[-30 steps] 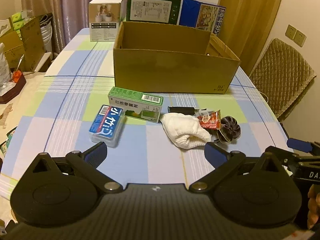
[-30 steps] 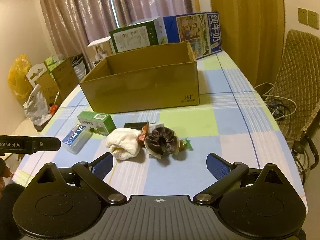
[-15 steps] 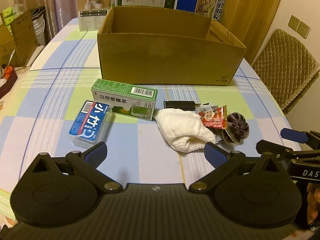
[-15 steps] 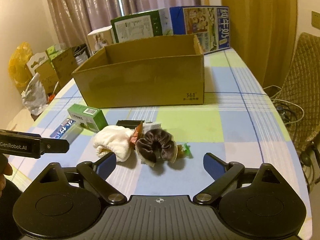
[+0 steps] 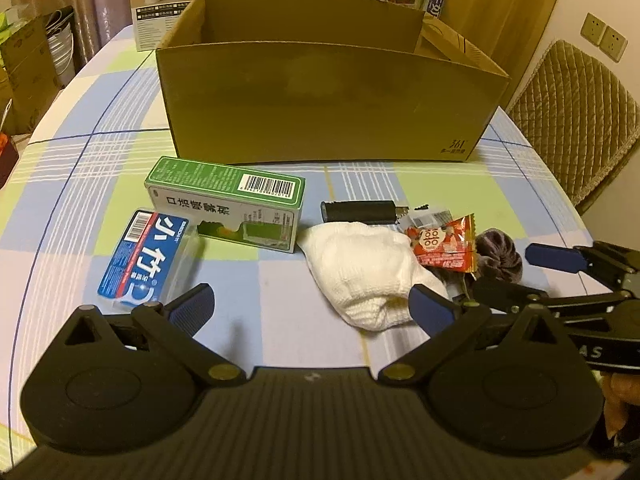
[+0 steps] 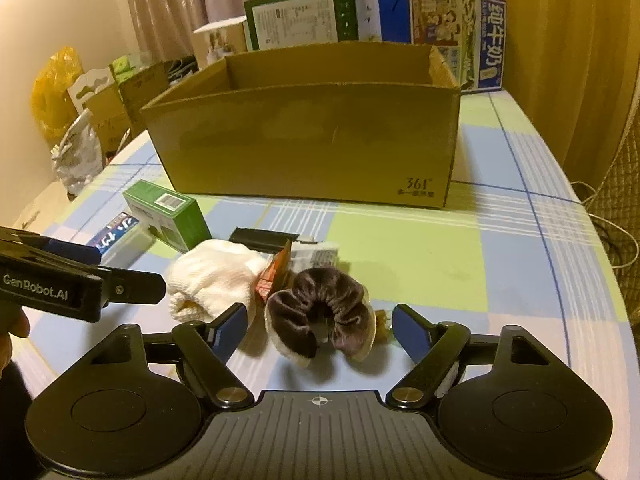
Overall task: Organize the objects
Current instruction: 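Grasp the brown fabric scrunchie with the right tool while the left tool grasps the white towel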
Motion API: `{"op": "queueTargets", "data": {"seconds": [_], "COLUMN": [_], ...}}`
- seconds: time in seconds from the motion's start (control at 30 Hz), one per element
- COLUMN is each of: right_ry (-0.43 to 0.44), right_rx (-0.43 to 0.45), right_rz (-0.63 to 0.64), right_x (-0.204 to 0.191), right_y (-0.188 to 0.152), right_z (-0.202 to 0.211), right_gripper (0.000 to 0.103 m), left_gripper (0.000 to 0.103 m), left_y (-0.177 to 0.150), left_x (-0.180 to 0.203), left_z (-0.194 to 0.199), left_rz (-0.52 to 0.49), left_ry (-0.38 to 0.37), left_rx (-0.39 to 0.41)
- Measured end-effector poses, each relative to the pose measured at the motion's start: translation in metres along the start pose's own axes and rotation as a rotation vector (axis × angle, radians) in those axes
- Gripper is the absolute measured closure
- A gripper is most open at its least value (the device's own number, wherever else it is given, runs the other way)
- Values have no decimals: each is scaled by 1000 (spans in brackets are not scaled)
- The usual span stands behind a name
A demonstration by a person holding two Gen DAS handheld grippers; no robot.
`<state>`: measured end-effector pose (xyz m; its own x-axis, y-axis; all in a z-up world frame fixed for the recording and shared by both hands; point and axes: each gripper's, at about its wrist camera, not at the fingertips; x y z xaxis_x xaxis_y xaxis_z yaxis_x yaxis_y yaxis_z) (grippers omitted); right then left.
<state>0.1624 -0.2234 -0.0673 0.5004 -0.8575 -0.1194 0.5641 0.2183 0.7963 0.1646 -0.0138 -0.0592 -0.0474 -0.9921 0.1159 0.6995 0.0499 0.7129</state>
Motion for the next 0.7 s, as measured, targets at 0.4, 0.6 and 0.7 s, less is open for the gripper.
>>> {"op": "queueTargets", "data": {"seconds": [0.4, 0.6, 0.7], "right_ry": [-33, -64, -71], "right_rx": [-19, -22, -25], "right_rz": [-81, -114, -124], "right_x": [12, 15, 15], "right_y": [-2, -2, -3], "right_z": [-2, 11, 14], "right_gripper": [86, 87, 87], "left_gripper": [2, 13, 29], "left_y": [1, 2, 1], "left_x": [8, 20, 25], "left_z": [-20, -40, -46], "left_rz": [13, -22, -36], "left_ry": [-89, -123, -136], "left_rx": [7, -13, -32]}}
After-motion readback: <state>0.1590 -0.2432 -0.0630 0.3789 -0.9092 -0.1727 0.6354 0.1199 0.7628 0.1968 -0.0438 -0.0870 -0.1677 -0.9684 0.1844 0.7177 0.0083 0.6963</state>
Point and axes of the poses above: each gripper's, at about its wrist camera, not at the fingertips, and z roughly against the way its jaws point, x to its right, y to its top, and after that the axes turned 10 degrees about x, right-handed
